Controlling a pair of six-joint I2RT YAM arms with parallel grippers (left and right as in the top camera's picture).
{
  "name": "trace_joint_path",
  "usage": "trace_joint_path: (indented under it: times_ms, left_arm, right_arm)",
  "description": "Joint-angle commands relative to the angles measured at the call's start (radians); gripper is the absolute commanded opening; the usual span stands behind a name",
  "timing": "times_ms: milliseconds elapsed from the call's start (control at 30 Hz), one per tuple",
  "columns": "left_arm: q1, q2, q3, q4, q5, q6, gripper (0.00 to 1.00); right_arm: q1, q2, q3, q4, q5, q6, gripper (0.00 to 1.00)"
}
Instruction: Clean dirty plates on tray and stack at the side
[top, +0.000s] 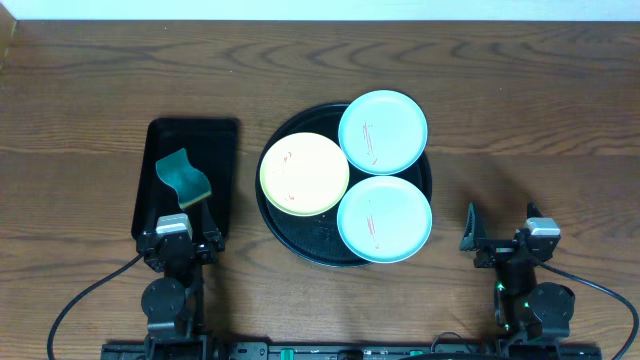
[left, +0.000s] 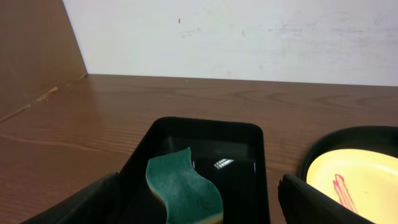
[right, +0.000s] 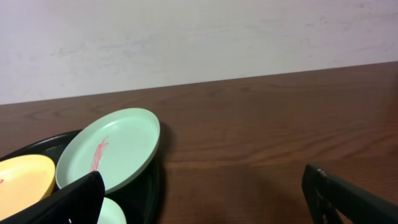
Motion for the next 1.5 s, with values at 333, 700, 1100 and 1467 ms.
trace_joint_path:
  times_ms: [333,700,1100,1467]
  left_arm:
    - [0.003,0.002,-0.017,-0.040,-0.016,0.014,0.81]
    - [0.003,0.078,0.142,-0.156,-0.001,0.002,0.81]
    - [0.003,0.691,0.826,-0.546,-0.001,-0.109,0.81]
    - [0.003,1.213,1.358,-1.056,0.127,-0.141,0.81]
  right_arm:
    - [0.002,0.002,-0.003,-0.002,-0.002,0.012,0.99]
    - [0.002,0.002,0.028,0.083,-0.024,0.051,0.99]
    - [0.002,0.367,0.423,-0.028,-0.104,0.053,0.99]
    - [0.002,0.935,0.988,-0.500,-0.242,0.053,0.99]
